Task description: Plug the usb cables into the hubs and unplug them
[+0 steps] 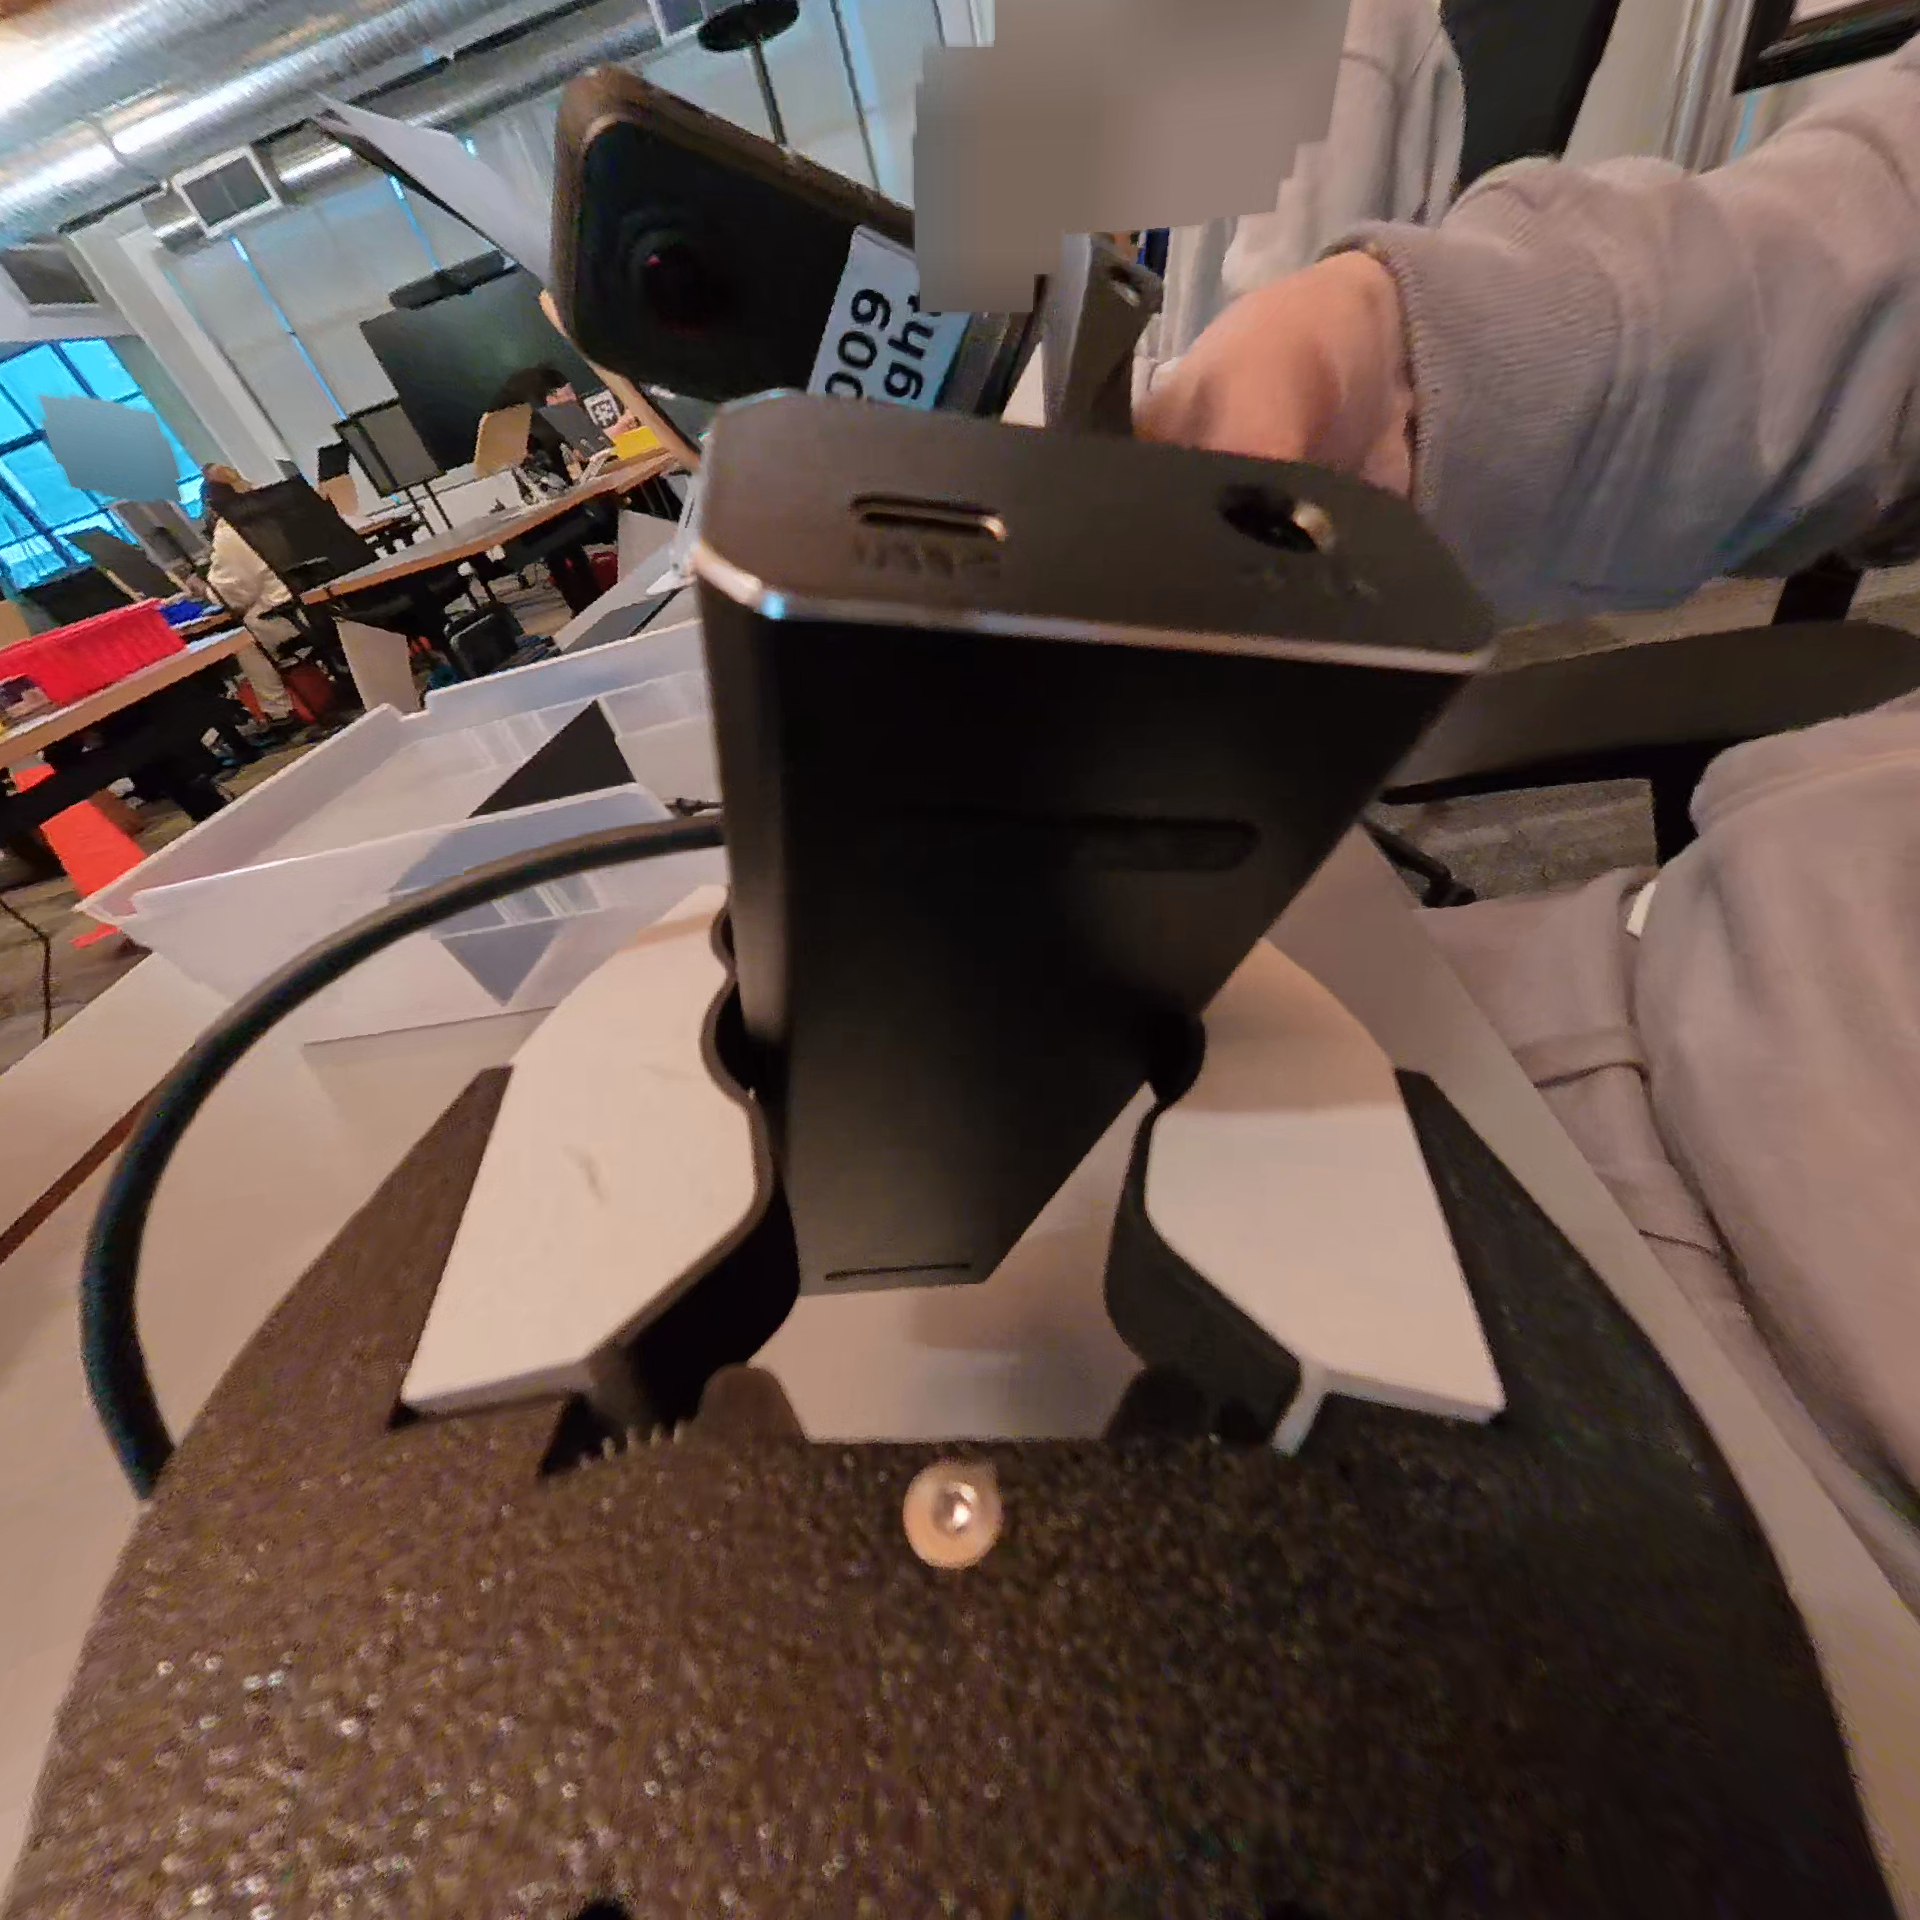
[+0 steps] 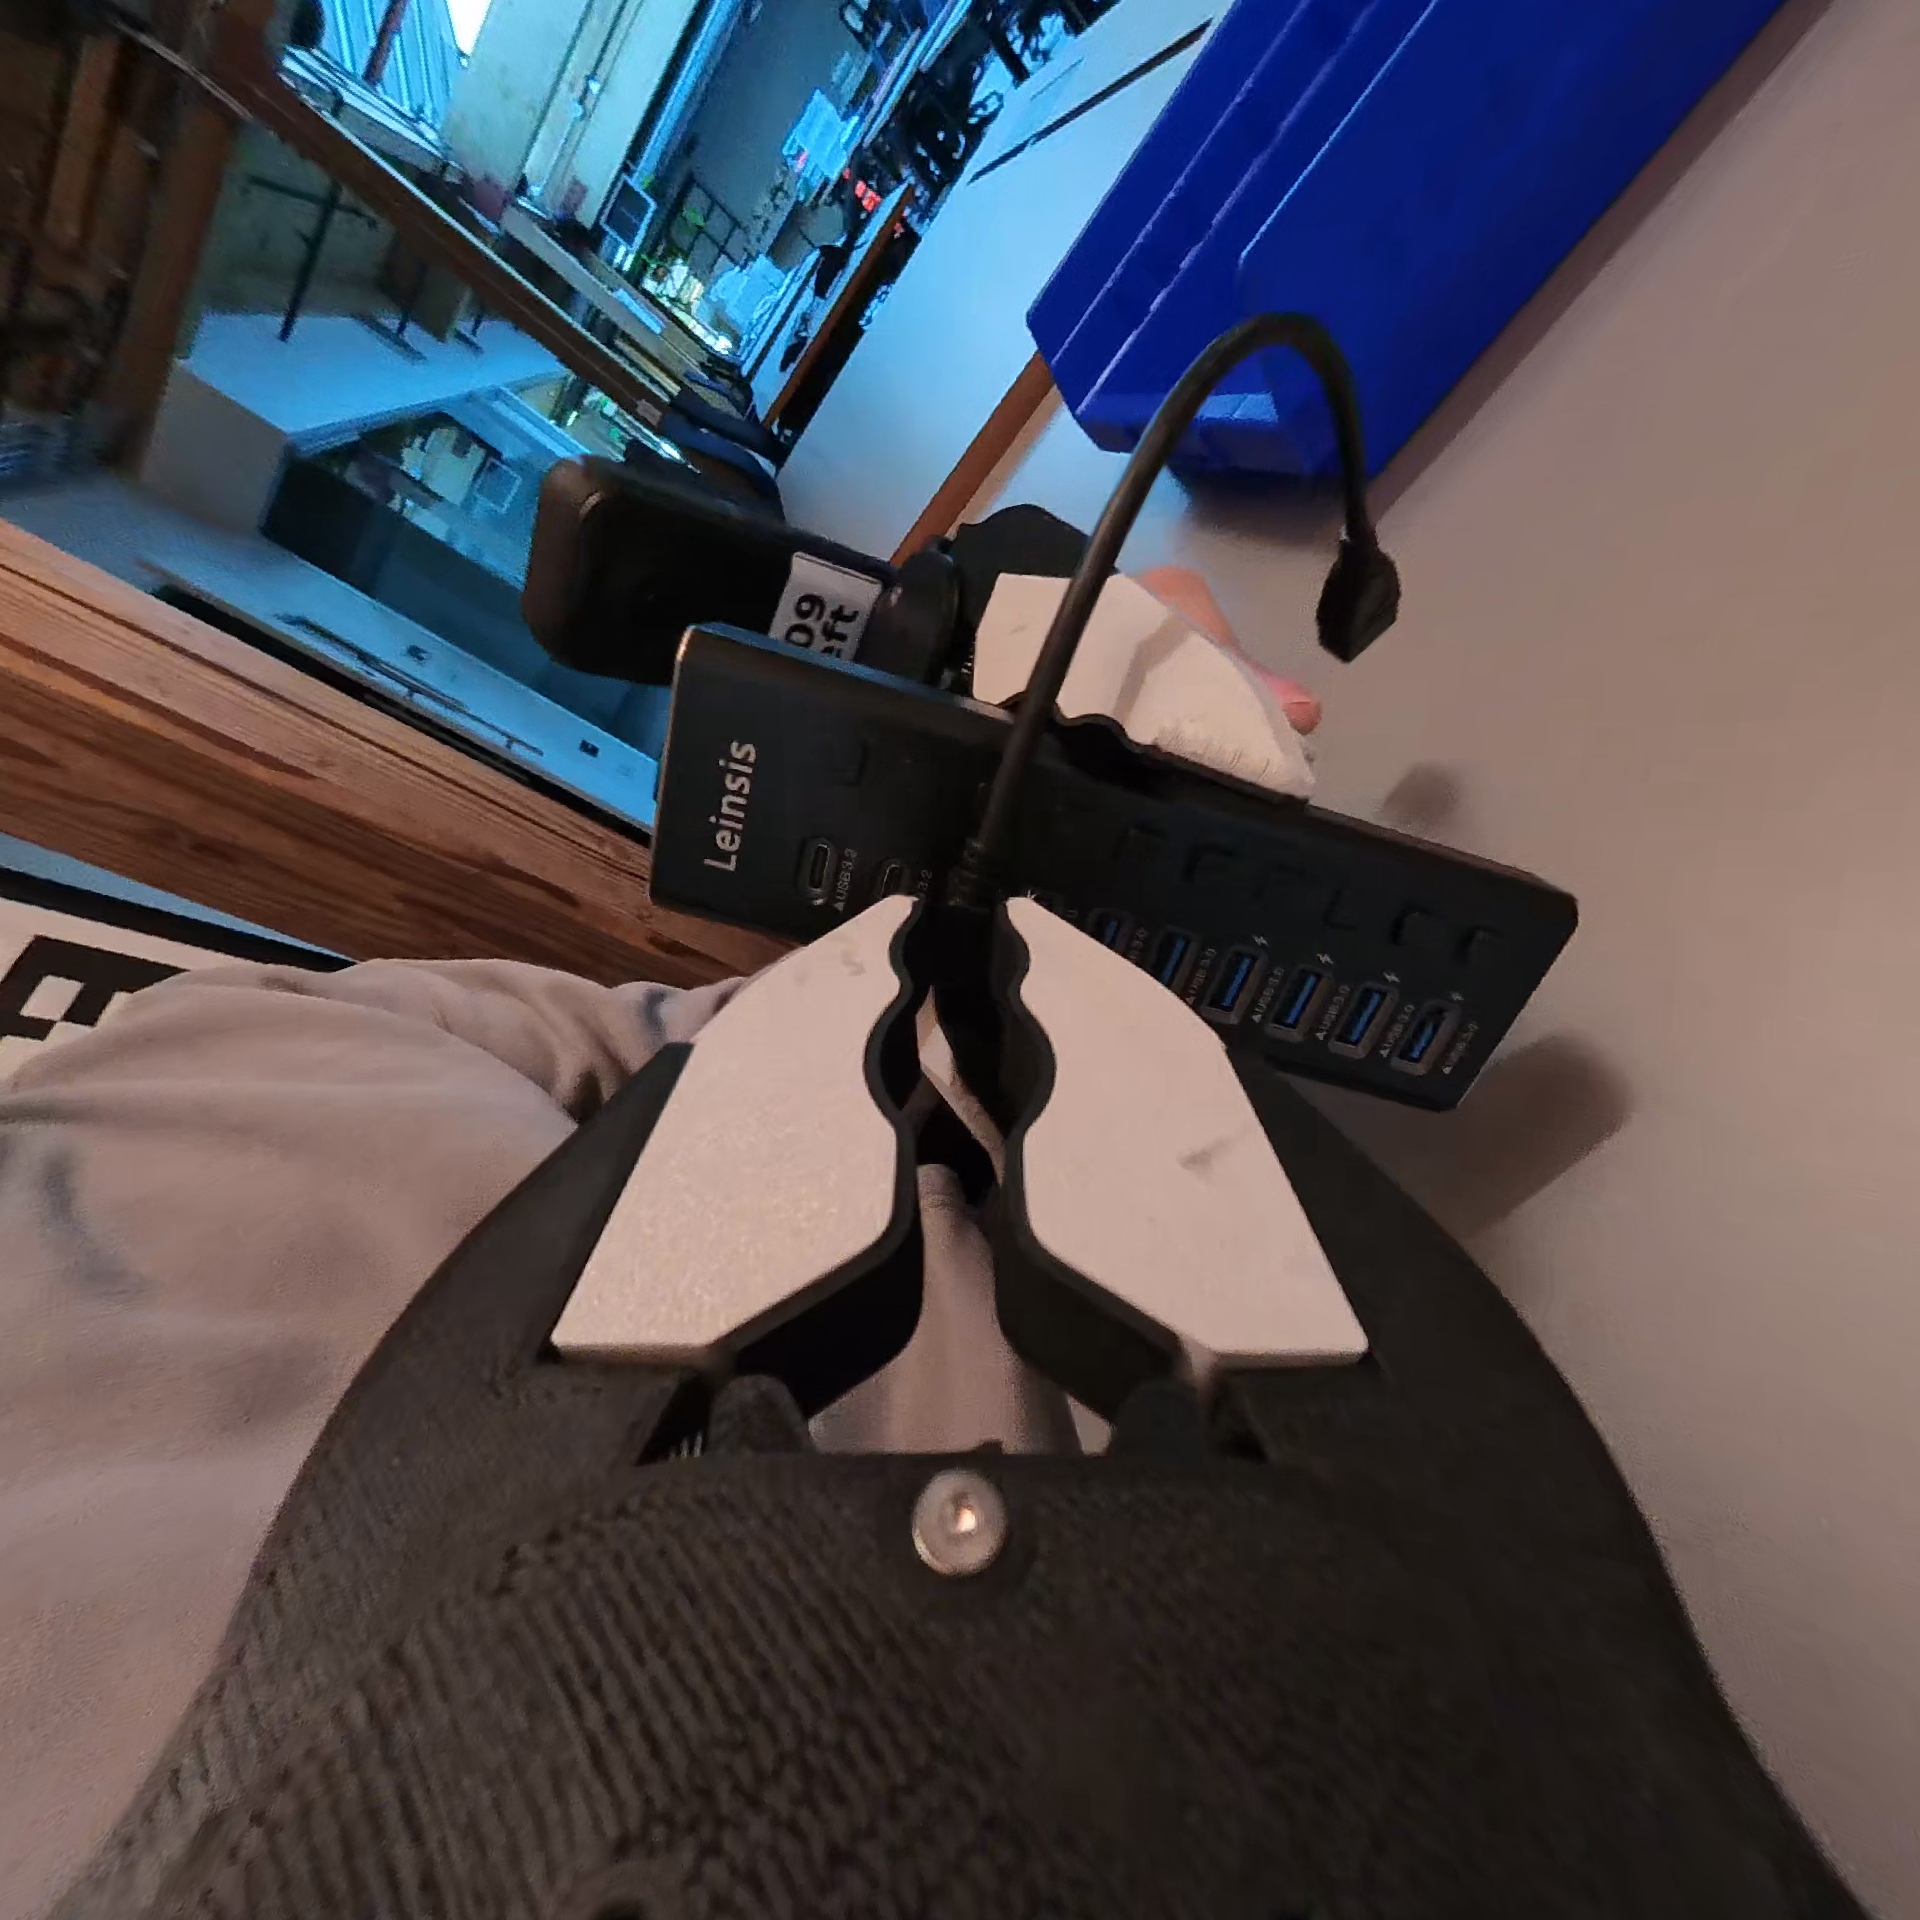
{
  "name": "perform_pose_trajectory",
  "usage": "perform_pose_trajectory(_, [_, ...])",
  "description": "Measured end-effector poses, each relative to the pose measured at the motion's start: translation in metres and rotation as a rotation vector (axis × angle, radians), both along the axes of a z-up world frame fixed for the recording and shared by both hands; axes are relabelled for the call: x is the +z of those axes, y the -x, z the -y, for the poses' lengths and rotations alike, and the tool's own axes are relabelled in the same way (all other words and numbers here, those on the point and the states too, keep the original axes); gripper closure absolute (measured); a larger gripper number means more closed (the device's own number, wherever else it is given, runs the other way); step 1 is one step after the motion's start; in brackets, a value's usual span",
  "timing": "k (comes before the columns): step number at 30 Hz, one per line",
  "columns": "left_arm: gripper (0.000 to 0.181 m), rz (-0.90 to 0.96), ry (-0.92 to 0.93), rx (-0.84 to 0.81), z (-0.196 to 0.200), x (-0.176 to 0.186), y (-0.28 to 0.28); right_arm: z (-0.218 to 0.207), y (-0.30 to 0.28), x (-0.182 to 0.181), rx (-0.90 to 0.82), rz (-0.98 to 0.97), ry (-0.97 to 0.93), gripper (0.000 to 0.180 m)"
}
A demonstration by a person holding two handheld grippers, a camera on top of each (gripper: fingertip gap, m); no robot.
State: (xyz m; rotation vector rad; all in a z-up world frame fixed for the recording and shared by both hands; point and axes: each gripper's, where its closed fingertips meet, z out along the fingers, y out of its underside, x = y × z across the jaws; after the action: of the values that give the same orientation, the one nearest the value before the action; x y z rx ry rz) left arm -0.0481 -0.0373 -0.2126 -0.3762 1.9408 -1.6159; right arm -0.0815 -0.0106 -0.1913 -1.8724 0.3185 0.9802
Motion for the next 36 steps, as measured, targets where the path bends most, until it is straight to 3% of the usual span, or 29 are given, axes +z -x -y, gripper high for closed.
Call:
perform_pose_trajectory(9, [0.104, 0.039, 0.165, 0.059, -0.010, 0.028, -0.002, -0.009, -0.001, 0.016, -0.139, -0.294, -0.180, 0.170])
perform_pose_trajectory(17, [0.107, -0.017, 0.041, 0.086, -0.004, 0.014, -0.007, -0.002, -0.007, 0.010, -0.123, -0.142, -0.125, 0.167])
perform_pose_trajectory(26, [0.107, -0.004, 0.076, -0.008, 0.001, 0.010, 0.002, 0.001, 0.001, 0.001, -0.070, -0.122, -0.047, 0.169])
perform_pose_trajectory(30, [0.107, 0.010, 0.071, -0.048, 0.007, 0.007, 0.006, 0.008, 0.003, -0.003, -0.013, -0.020, 0.001, 0.168])
perform_pose_trajectory(36, [0.107, 0.006, 0.020, -0.042, 0.014, 0.002, 0.004, 0.018, 0.001, -0.009, 0.012, -0.089, -0.005, 0.169])
